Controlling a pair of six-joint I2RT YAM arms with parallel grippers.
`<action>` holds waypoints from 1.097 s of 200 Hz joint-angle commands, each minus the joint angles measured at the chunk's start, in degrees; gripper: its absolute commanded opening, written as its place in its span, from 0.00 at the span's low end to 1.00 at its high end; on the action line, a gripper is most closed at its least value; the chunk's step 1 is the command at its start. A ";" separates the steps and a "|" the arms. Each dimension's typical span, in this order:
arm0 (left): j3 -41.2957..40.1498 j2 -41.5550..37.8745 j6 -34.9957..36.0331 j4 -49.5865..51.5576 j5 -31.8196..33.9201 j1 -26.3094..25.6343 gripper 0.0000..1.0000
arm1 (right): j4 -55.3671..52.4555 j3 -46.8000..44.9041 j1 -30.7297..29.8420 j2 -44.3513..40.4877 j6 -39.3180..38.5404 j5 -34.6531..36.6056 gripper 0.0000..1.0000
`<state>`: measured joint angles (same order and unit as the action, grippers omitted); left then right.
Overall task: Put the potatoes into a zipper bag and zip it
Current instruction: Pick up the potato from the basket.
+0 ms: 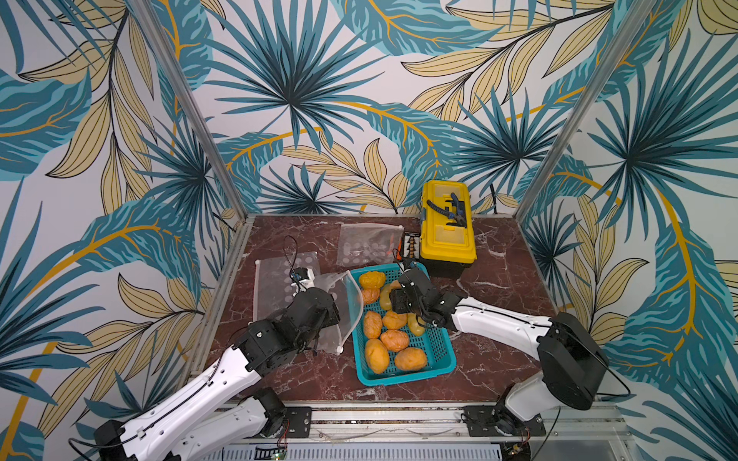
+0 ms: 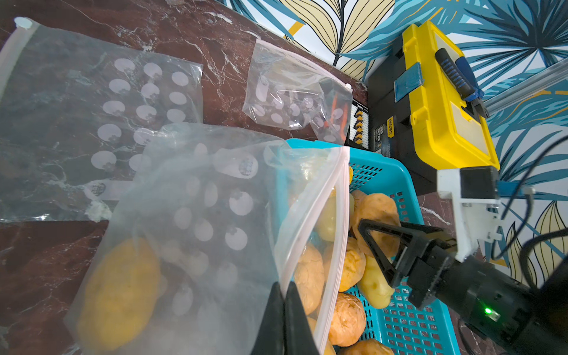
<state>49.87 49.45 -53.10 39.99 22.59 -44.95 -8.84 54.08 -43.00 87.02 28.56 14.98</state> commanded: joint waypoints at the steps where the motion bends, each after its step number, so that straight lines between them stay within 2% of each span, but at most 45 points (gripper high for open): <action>1: 1.50 -0.18 1.33 -0.69 -1.08 0.21 0.00 | -0.54 -2.60 0.11 -5.53 0.71 0.50 0.52; 73: 2.83 2.47 2.37 -0.96 -2.95 0.21 0.00 | -0.88 -10.50 0.10 -21.66 1.59 -4.26 0.43; 112: 3.37 3.83 2.83 -1.59 -3.83 0.21 0.00 | -0.30 -12.68 0.08 -25.71 1.92 -6.69 0.38; 140: 3.74 5.03 3.56 -2.20 -5.00 0.21 0.00 | 0.49 -12.48 0.09 -26.76 2.29 -9.38 0.36; 175: 4.31 6.40 4.32 -2.90 -6.33 0.21 0.00 | 5.65 -10.75 -0.70 -26.61 2.90 -18.00 0.35; 206: 4.53 6.96 4.59 -3.11 -6.85 0.21 0.00 | 7.94 -5.11 -2.70 -20.20 2.31 -20.98 0.34; 219: 4.49 7.00 4.74 -3.25 -6.79 0.21 0.00 | 8.78 -2.66 -5.32 -16.73 1.95 -21.30 0.34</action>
<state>52.49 56.58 -49.43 38.30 16.27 -44.95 -4.23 47.35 -45.74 65.52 30.85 -2.76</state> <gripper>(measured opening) 0.047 0.602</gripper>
